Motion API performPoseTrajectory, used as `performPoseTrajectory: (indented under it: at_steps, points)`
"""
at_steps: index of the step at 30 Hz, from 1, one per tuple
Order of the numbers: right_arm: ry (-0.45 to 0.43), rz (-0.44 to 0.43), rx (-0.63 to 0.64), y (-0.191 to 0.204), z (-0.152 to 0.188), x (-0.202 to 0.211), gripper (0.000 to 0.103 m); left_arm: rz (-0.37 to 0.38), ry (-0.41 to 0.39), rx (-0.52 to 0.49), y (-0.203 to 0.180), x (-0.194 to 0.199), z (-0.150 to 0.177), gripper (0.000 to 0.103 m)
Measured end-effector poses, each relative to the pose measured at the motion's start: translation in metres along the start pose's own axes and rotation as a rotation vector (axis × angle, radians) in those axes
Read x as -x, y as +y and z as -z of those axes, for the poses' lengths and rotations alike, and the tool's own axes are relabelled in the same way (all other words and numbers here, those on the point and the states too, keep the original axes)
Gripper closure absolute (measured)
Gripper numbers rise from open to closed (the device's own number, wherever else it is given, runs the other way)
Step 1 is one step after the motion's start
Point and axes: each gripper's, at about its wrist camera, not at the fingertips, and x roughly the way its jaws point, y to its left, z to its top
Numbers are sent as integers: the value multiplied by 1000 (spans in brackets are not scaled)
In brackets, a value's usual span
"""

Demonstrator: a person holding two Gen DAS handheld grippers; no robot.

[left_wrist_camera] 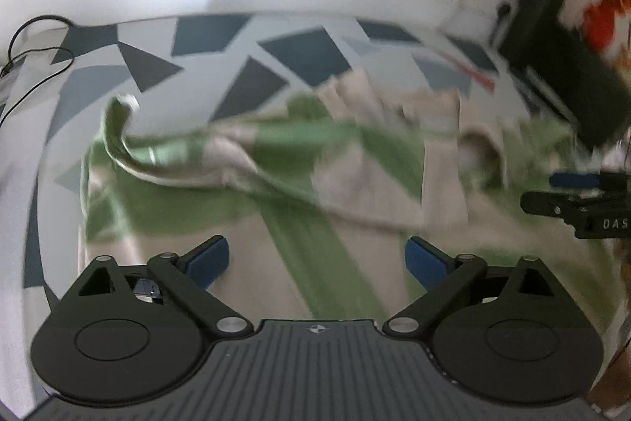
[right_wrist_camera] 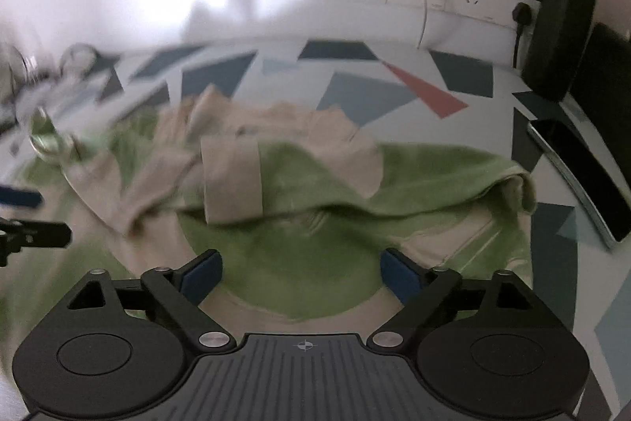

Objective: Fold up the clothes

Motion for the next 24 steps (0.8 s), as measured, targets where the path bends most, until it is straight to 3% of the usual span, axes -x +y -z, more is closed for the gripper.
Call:
performPoseTrajectory:
  at_steps: [5,16,19,24]
  points:
    - [-29,60,-24,11,-9,-18,2,-61,-12,-15,-9,-12,0,1]
    - [-105,86,-106,-5,-62,-46,2,-91,-17,-61,-14,-16,2,0]
    - [-92,84,-166,-14,-76,-62,2,-96,-13,-64,-15,-17,0,0]
    - [-159,113,-267,-37,-80,-59,5,-89,-1,-58,-12,-22,-9,0]
